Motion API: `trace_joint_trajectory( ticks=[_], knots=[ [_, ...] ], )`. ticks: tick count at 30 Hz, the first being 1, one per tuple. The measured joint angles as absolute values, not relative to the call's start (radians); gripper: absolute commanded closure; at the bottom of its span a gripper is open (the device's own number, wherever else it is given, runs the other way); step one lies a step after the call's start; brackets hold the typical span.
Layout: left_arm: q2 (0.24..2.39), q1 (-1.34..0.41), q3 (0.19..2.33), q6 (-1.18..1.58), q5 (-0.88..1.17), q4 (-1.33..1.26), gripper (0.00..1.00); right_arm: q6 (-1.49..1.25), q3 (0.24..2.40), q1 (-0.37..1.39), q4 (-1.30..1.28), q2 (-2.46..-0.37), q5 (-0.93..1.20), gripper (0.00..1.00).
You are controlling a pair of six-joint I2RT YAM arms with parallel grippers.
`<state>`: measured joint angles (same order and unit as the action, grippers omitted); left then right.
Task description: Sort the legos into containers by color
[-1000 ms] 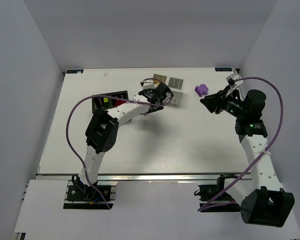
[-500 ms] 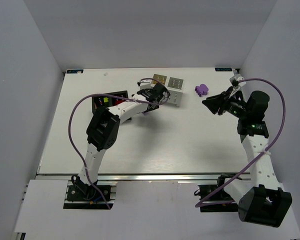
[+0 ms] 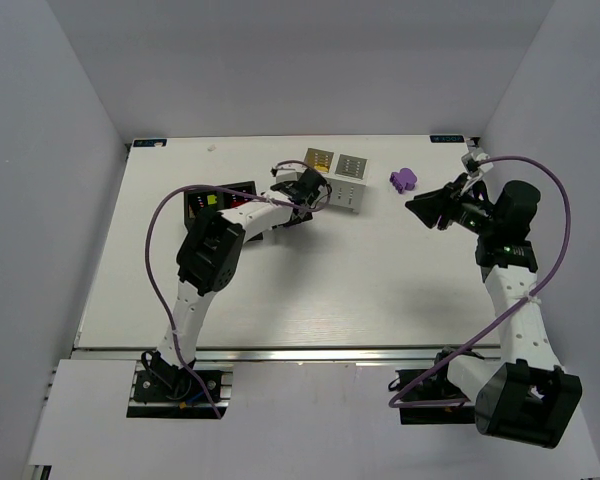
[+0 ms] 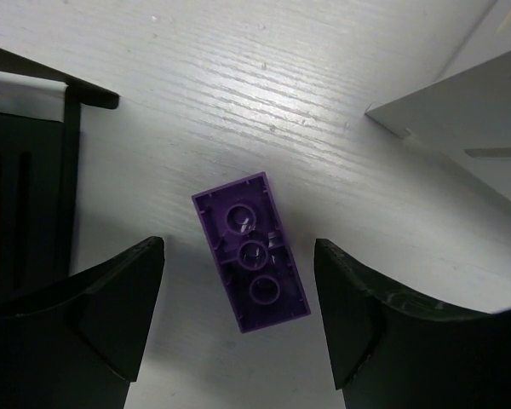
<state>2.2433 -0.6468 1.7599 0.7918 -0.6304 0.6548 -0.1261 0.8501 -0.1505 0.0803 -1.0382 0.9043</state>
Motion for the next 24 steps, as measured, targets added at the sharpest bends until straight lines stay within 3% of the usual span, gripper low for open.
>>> trace_joint_trajectory(
  ticks=[8, 11, 15, 16, 20, 24],
  knots=[
    [2.268, -0.645, 1.764, 0.775, -0.608, 0.634, 0.27, -0.128, 0.834, -0.154, 0.085, -1.056, 0.920, 0.58],
    [2.268, -0.643, 1.764, 0.774, -0.602, 0.624, 0.38, -0.128, 0.834, -0.157, 0.085, -1.058, 0.923, 0.58],
    [2.268, -0.642, 1.760, 0.770, -0.594, 0.613, 0.64, -0.128, 0.834, -0.157, 0.086, -1.058, 0.924, 0.58],
    [2.267, -0.642, 1.760, 0.769, -0.593, 0.610, 0.77, -0.128, 0.834, -0.158, 0.086, -1.058, 0.925, 0.58],
    [2.260, -0.641, 1.749, 0.756, -0.583, 0.595, 0.99, -0.117, 0.834, -0.160, 0.085, -1.058, 0.927, 0.53],
    [2.209, -0.647, 1.693, 0.709, -0.533, 0.579, 1.00, -0.082, 0.834, -0.163, 0.084, -1.058, 0.931, 0.45]
  ],
)
